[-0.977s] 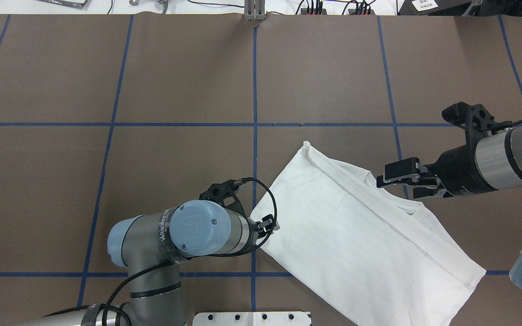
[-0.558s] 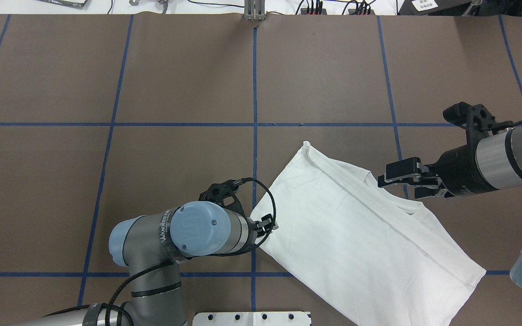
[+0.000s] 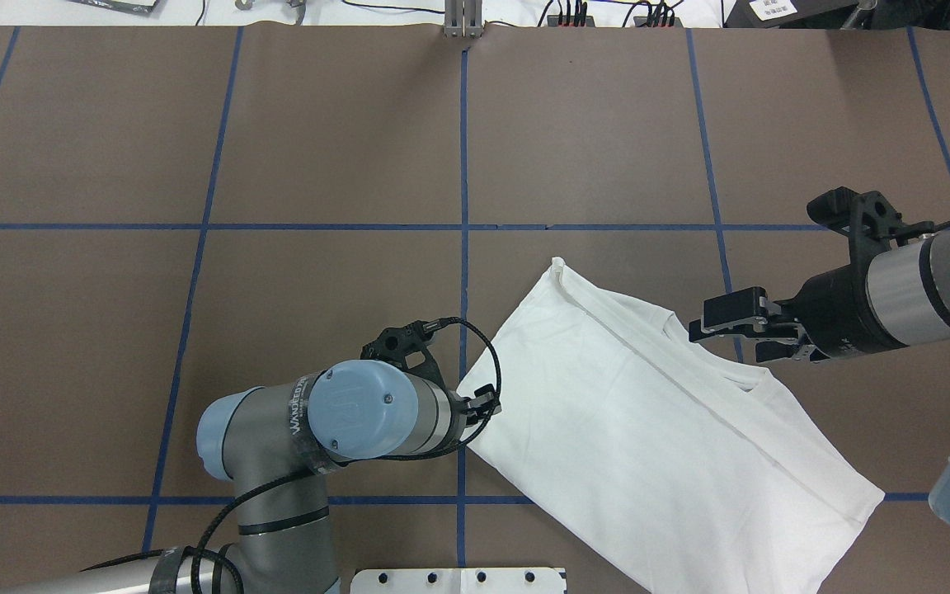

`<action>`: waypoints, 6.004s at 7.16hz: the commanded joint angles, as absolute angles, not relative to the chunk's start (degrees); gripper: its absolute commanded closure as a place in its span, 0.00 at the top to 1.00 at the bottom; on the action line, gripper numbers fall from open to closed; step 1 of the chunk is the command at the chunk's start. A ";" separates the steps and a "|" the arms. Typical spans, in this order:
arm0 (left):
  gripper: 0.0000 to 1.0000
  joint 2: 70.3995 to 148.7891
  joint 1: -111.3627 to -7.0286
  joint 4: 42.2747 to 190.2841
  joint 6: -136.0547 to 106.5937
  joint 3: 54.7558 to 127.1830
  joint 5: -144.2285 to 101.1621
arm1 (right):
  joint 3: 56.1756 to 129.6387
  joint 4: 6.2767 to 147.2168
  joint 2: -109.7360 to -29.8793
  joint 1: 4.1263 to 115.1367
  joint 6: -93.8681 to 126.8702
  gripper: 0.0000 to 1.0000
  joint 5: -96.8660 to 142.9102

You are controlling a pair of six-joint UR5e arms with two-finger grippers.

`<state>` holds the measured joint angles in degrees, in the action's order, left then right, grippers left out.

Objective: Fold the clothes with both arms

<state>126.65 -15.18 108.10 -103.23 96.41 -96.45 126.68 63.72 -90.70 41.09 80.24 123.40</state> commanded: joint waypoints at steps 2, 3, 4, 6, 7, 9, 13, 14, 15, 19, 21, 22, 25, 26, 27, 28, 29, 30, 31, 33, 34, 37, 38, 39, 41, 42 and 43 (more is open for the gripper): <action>0.00 126.65 -15.64 108.72 -103.18 96.33 -96.42 | 126.56 63.72 -90.97 41.31 80.16 1.00 123.31; 0.00 126.65 -16.95 109.59 -103.10 96.59 -96.68 | 126.56 63.72 -90.97 41.48 80.16 1.00 123.31; 0.00 126.74 -19.49 109.08 -103.10 96.77 -97.20 | 126.56 63.72 -90.97 41.57 80.16 1.00 123.22; 0.00 126.30 -26.77 106.54 -99.79 96.42 -99.05 | 126.39 63.72 -90.88 42.27 80.16 1.00 123.22; 0.00 126.30 -30.11 105.04 -95.58 95.98 -99.14 | 126.04 63.72 -90.79 42.45 80.16 1.00 123.22; 0.00 128.65 -35.83 107.82 -87.76 87.68 -98.88 | 125.25 63.72 -90.27 42.36 80.24 1.00 123.14; 0.00 144.84 -42.54 129.39 -75.44 54.89 -98.35 | 124.89 63.63 -90.09 42.89 79.98 1.00 121.13; 0.00 144.93 -42.54 133.99 -75.24 52.06 -95.65 | 124.81 63.72 -90.17 42.80 79.89 1.00 121.03; 0.51 144.84 -42.54 135.08 -75.23 51.68 -95.19 | 124.80 63.72 -90.18 42.72 79.89 1.00 120.94; 1.00 144.15 -47.80 135.53 -72.42 52.81 -102.09 | 123.06 67.99 -87.04 37.90 76.14 1.00 112.43; 1.00 136.71 -48.86 130.99 -71.81 62.96 -108.59 | 121.04 87.88 -73.55 37.09 69.73 1.00 111.18; 1.00 132.49 -48.87 127.74 -71.46 70.24 -110.37 | 116.76 93.81 -66.78 37.00 67.87 1.00 110.49; 1.00 123.87 -48.78 113.95 -69.01 91.08 -113.29 | 97.45 95.10 -52.60 36.30 63.38 1.00 107.40; 1.00 122.62 -48.69 111.82 -68.99 95.06 -114.16 | 90.07 95.18 -47.86 36.21 62.50 1.00 107.32; 1.00 122.69 -48.60 111.62 -69.08 95.53 -115.56 | 85.91 95.19 -46.42 35.17 60.32 1.00 105.40; 1.00 122.87 -48.52 111.62 -69.08 95.54 -115.66 | 84.56 95.19 -46.84 33.85 57.86 1.00 104.68; 1.00 123.13 -48.43 111.71 -69.17 95.28 -115.66 | 84.03 95.27 -47.28 32.79 57.83 1.00 104.68; 1.00 123.22 -48.34 111.80 -69.17 95.01 -115.66 | 84.11 96.14 -47.46 32.52 57.75 1.00 105.03; 1.00 123.31 -48.25 112.23 -69.17 94.66 -115.66 | 84.20 97.89 -47.29 32.00 57.74 1.00 105.03; 1.00 123.31 -47.99 112.50 -69.26 94.48 -115.58 | 84.20 99.65 -47.72 31.64 56.70 1.00 104.85; 1.00 123.40 -47.99 112.59 -69.34 94.31 -115.58 | 84.20 100.28 -47.99 31.64 55.91 1.00 104.77; 1.00 123.49 -47.90 112.59 -69.34 94.22 -115.58 | 84.20 100.63 -48.52 31.64 55.55 1.00 104.77; 1.00 123.57 -47.81 112.59 -69.35 94.22 -115.58 | 84.20 100.72 -48.78 31.73 55.20 1.00 104.77; 1.00 123.66 -47.81 112.59 -69.52 94.22 -115.58 | 84.63 100.72 -49.21 31.90 55.02 1.00 104.77; 1.00 123.66 -47.20 112.59 -69.78 94.22 -115.49 | 85.08 101.95 -49.74 32.43 53.53 1.00 104.68; 1.00 123.92 -47.11 112.59 -69.87 94.22 -115.49 | 85.34 101.95 -50.70 32.78 53.44 1.00 104.59; 1.00 124.19 -46.41 112.50 -69.96 94.22 -115.31 | 87.08 101.95 -52.71 33.74 52.65 1.00 104.59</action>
